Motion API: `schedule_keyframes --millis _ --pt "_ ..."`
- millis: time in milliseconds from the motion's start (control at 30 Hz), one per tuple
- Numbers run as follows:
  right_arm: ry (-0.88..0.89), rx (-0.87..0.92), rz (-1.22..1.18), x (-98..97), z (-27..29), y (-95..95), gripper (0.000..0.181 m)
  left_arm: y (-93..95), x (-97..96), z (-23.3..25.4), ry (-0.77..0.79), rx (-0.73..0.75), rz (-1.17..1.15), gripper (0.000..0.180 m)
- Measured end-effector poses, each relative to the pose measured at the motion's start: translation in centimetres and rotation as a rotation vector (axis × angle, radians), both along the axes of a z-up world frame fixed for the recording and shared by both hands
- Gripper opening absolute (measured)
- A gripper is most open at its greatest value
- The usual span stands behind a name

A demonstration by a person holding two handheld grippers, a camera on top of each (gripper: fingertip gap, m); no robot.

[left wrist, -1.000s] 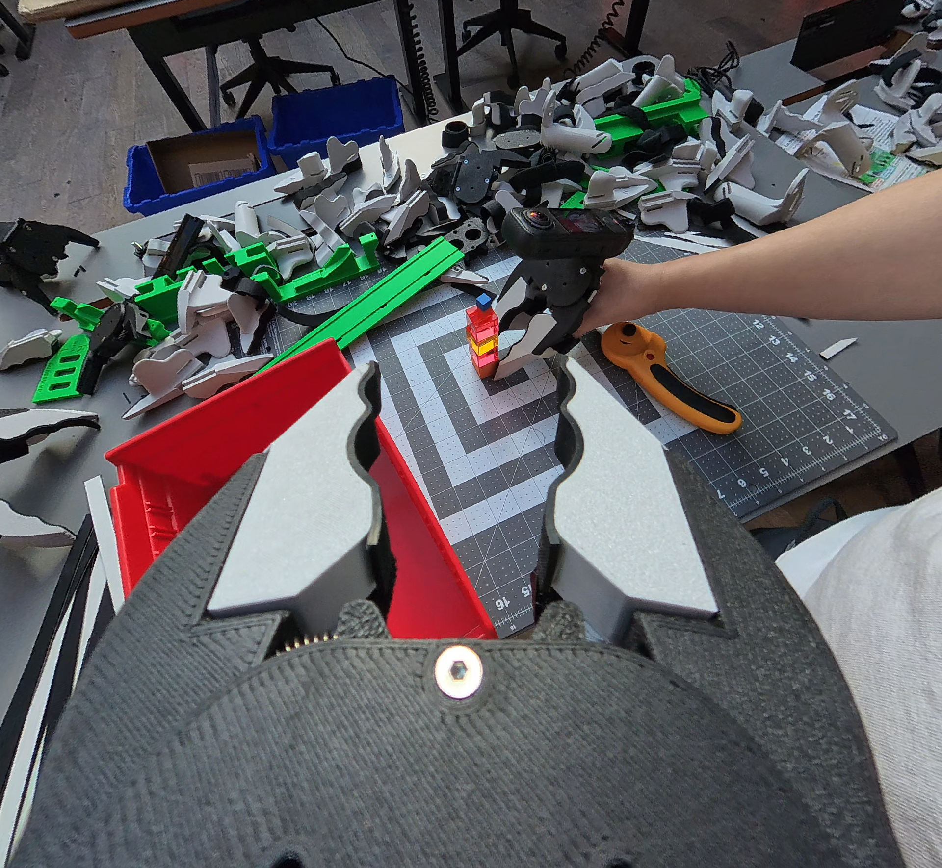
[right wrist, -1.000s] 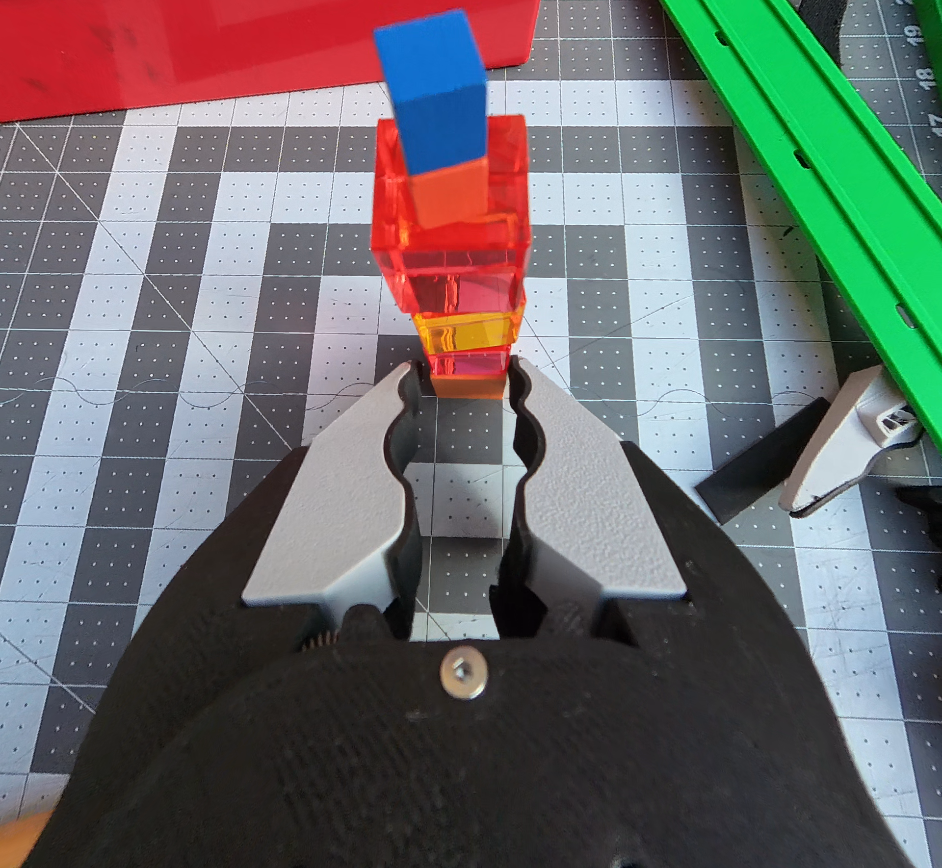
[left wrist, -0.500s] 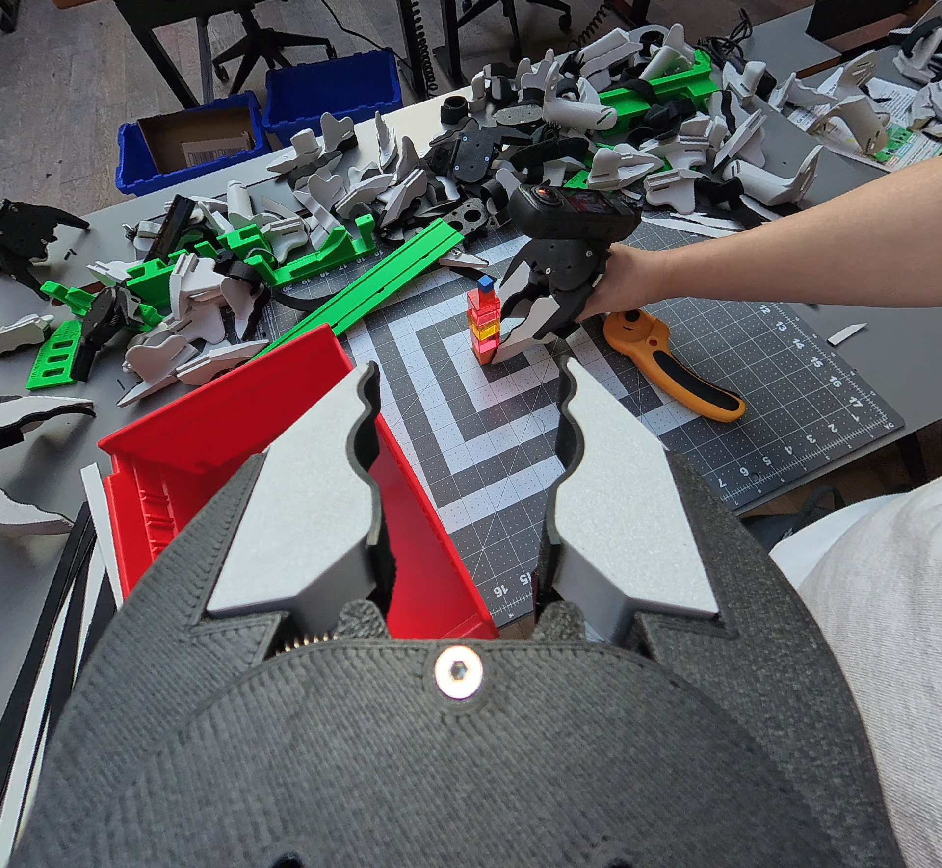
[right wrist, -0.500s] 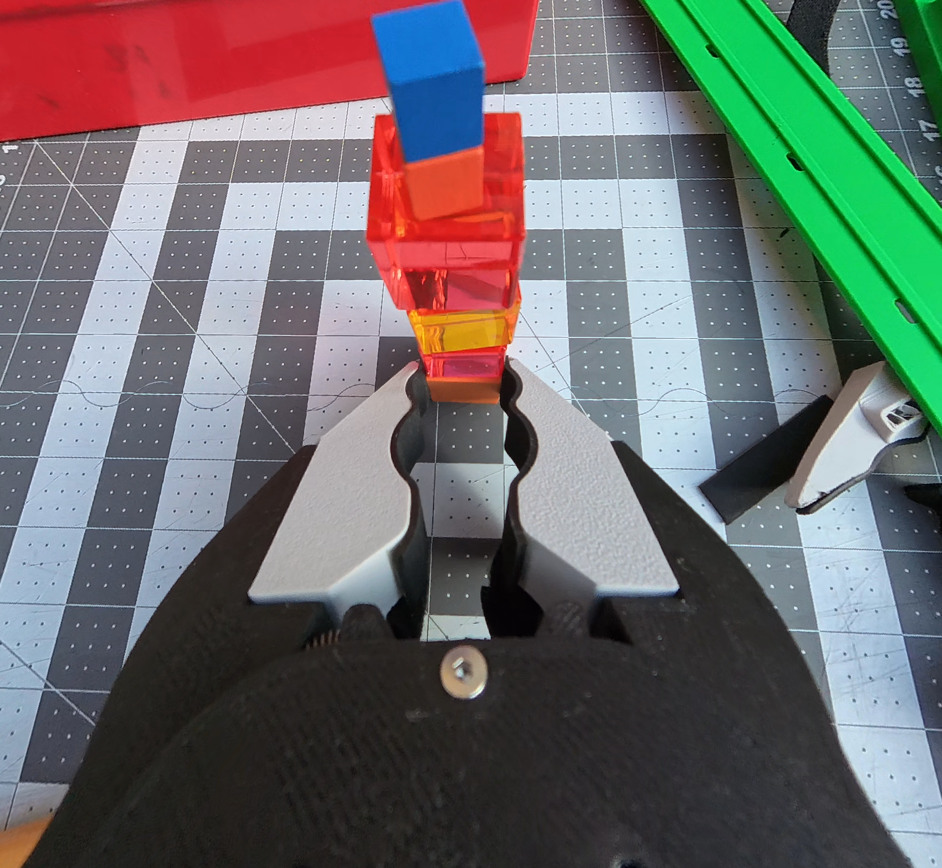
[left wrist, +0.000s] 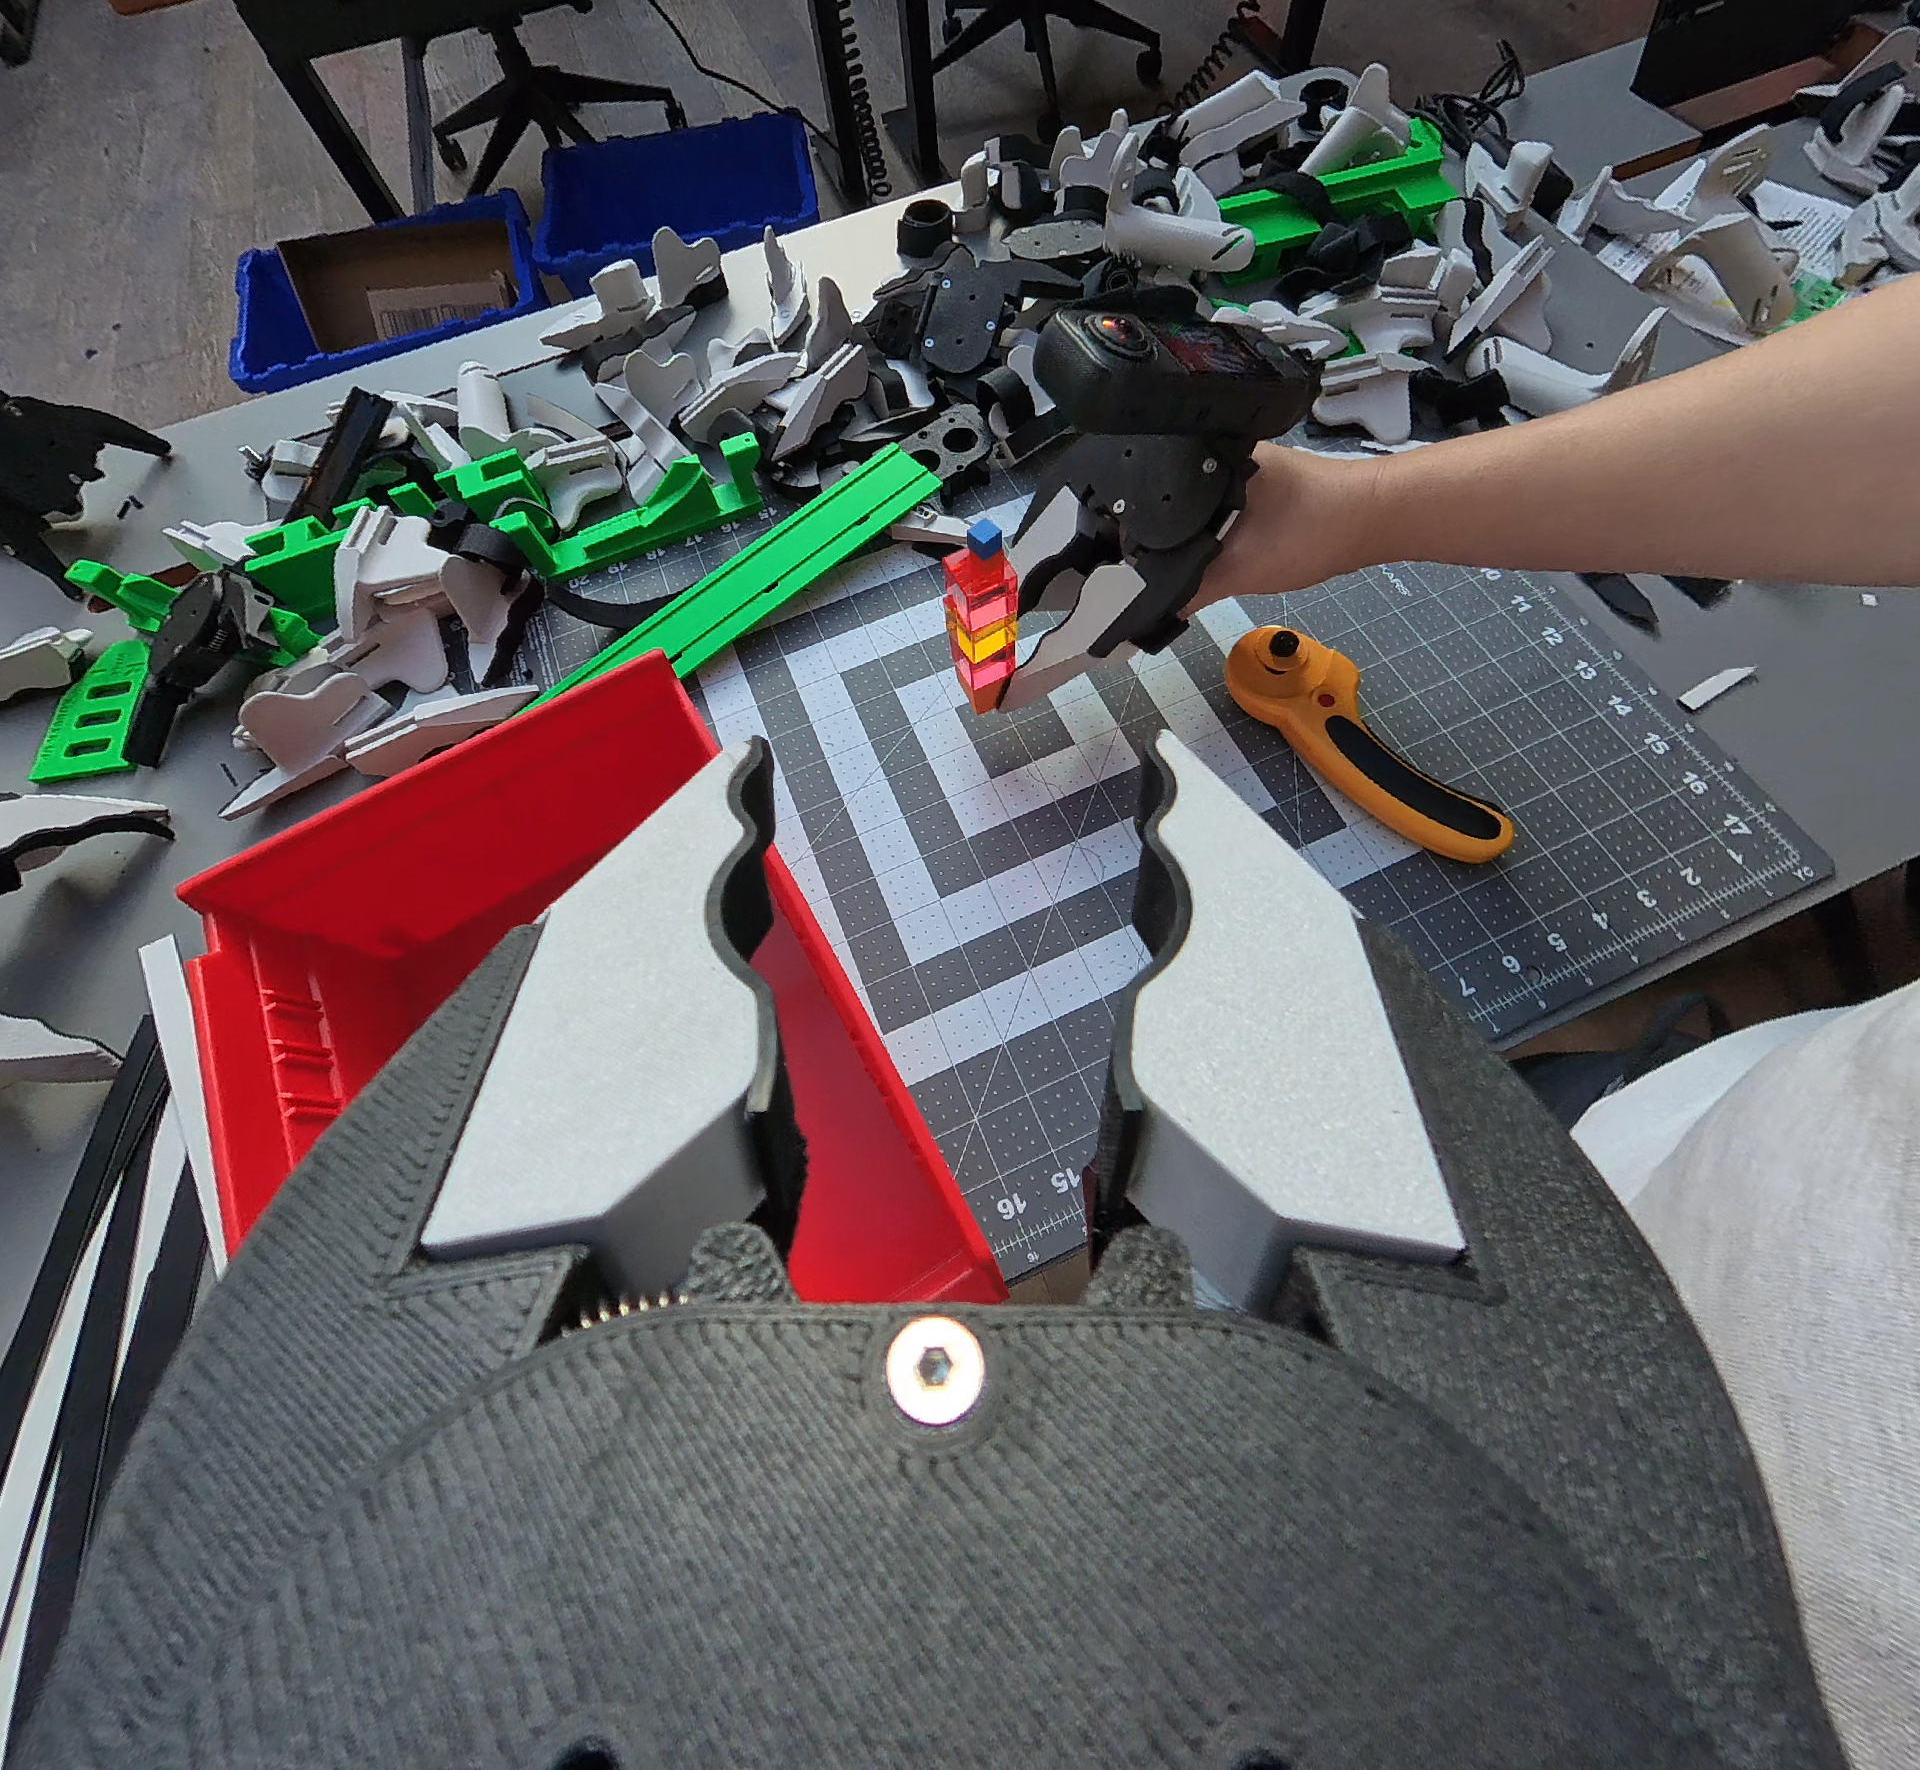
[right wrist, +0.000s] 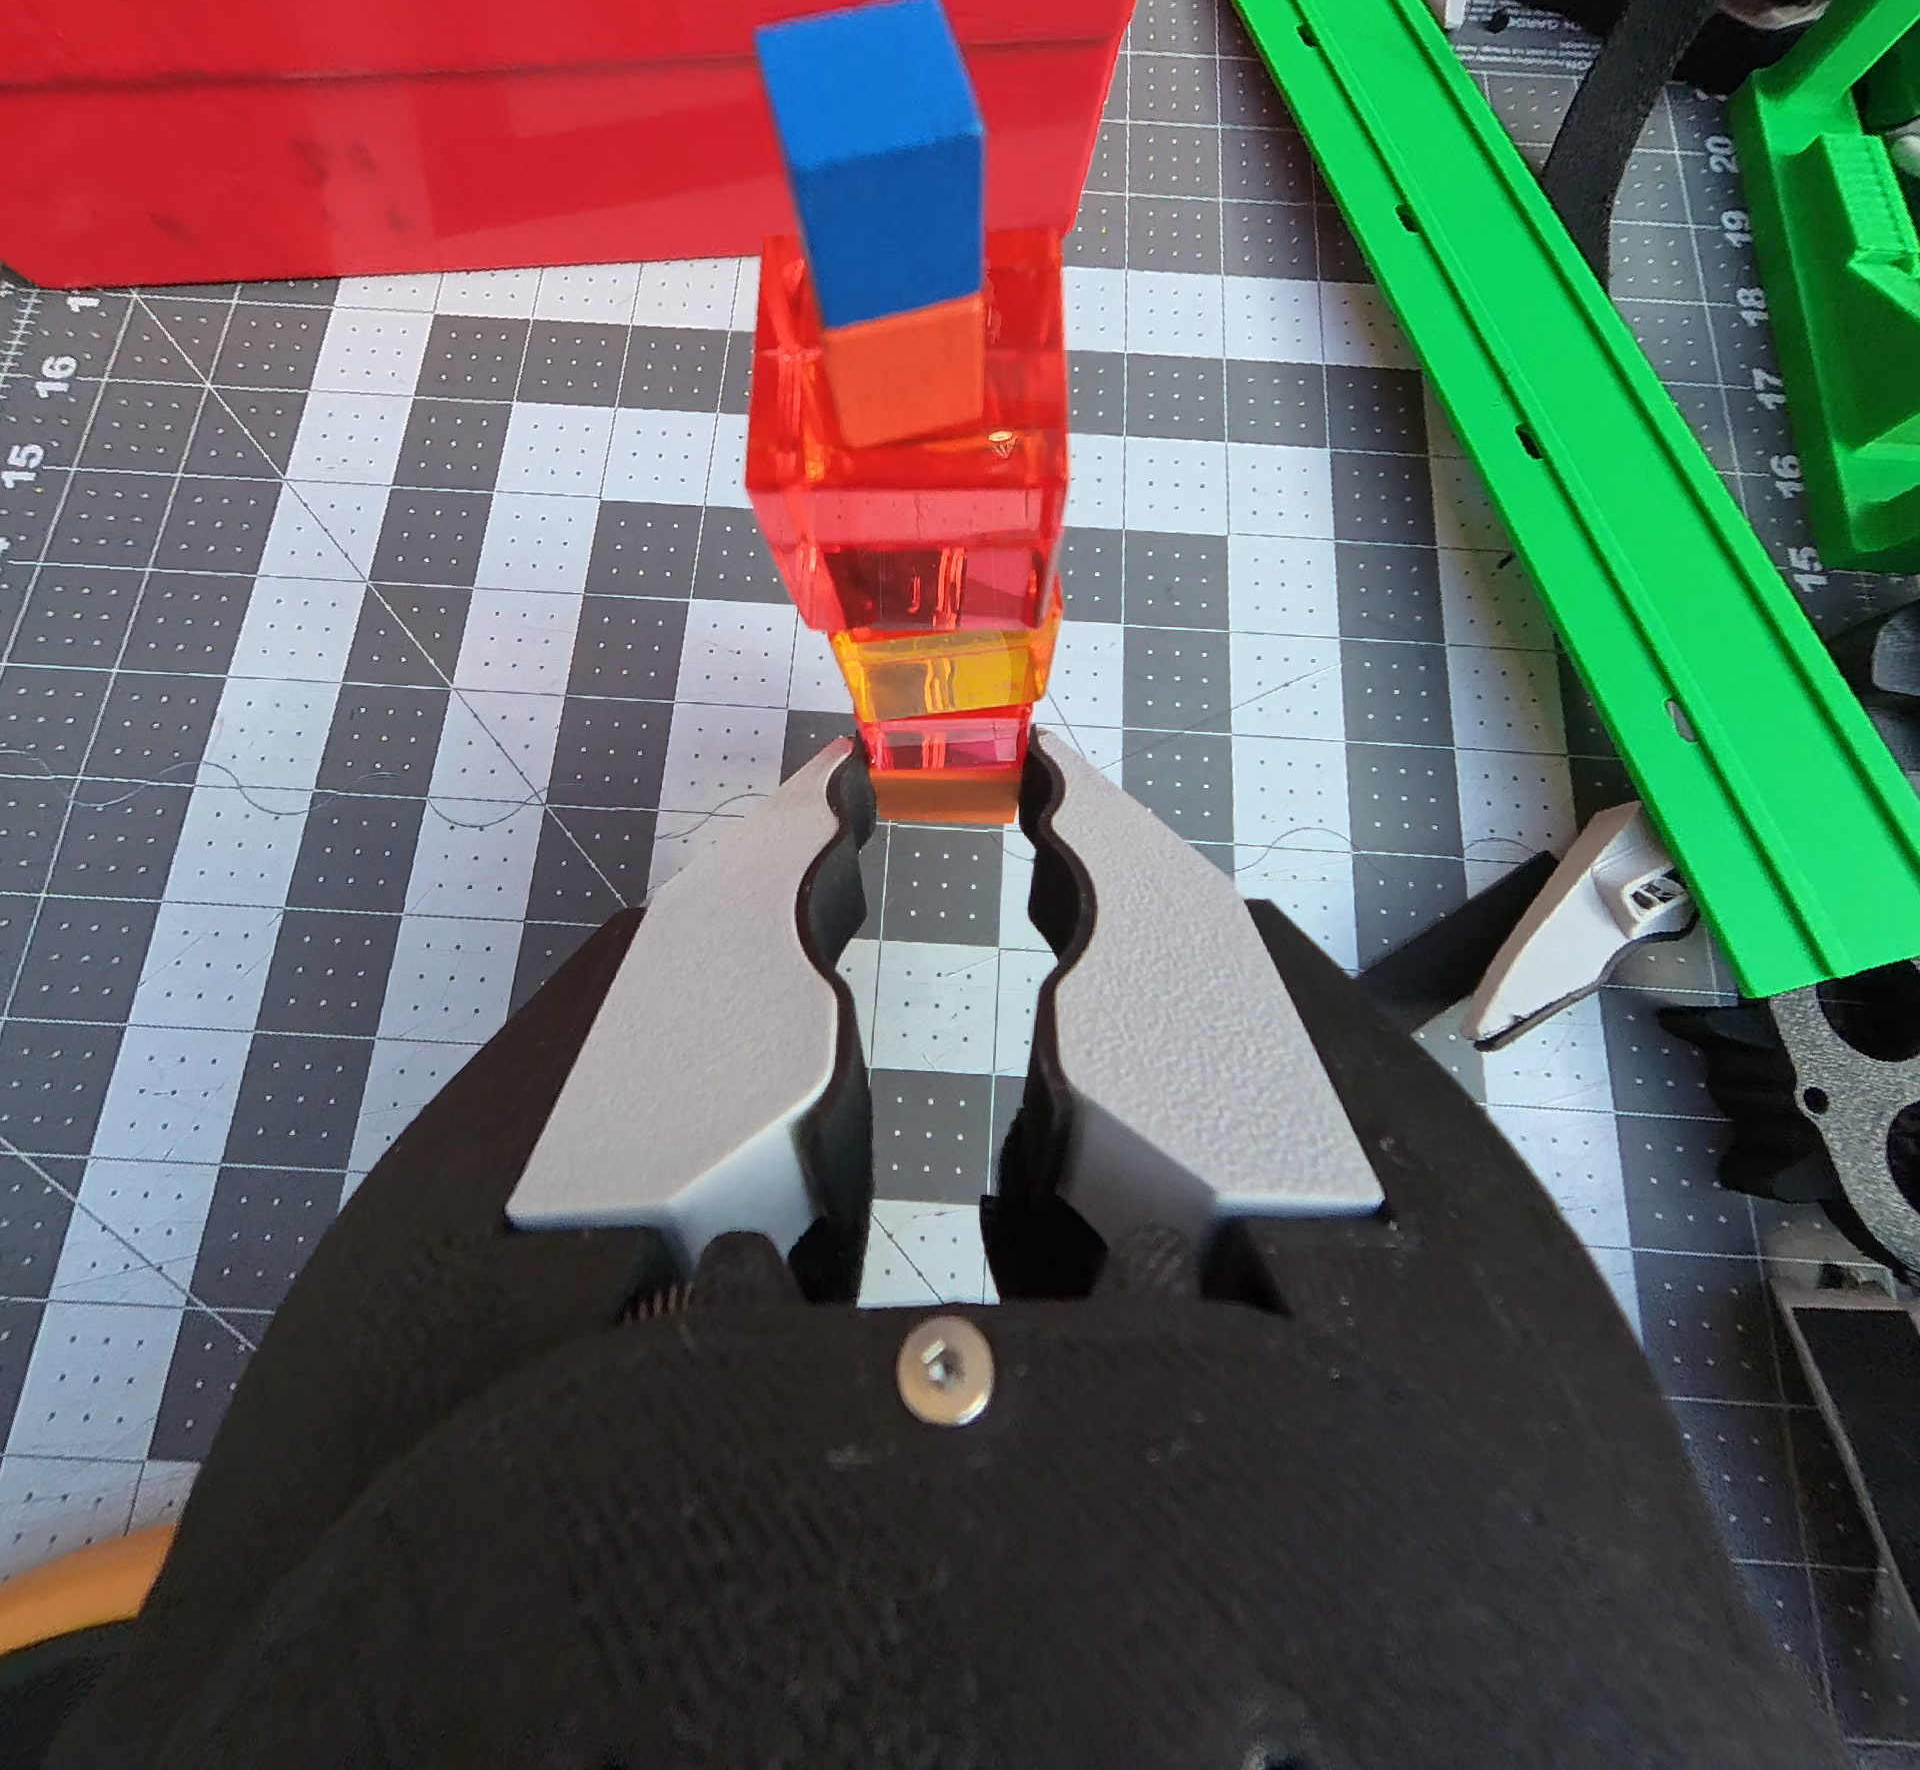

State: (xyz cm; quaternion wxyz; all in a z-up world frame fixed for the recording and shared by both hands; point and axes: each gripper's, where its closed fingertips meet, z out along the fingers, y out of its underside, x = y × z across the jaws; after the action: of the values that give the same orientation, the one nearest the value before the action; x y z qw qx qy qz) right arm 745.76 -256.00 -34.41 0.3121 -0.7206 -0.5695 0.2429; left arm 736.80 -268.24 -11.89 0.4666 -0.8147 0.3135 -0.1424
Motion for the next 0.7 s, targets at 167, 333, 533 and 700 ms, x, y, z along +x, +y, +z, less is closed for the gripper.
schedule_keyframes --millis 167,333,533,700 --pt "-0.012 0.03 0.03 -0.4 3.2 1.0 0.026 0.1 -0.8 0.4 -0.03 0.028 0.02 0.069" --pt "0.008 0.036 0.075 -2.5 6.7 1.5 0.026 -0.3 -2.1 0.2 -0.045 0.036 0.05 0.069" --pt "0.017 0.007 0.153 -7.7 9.6 0.4 0.026 -1.6 -5.2 -0.8 -0.058 0.008 0.096 0.068" --pt "0.035 0.0 0.168 -13.6 10.7 -1.3 0.026 -3.5 -9.1 -2.3 -0.018 -0.036 0.121 0.068"
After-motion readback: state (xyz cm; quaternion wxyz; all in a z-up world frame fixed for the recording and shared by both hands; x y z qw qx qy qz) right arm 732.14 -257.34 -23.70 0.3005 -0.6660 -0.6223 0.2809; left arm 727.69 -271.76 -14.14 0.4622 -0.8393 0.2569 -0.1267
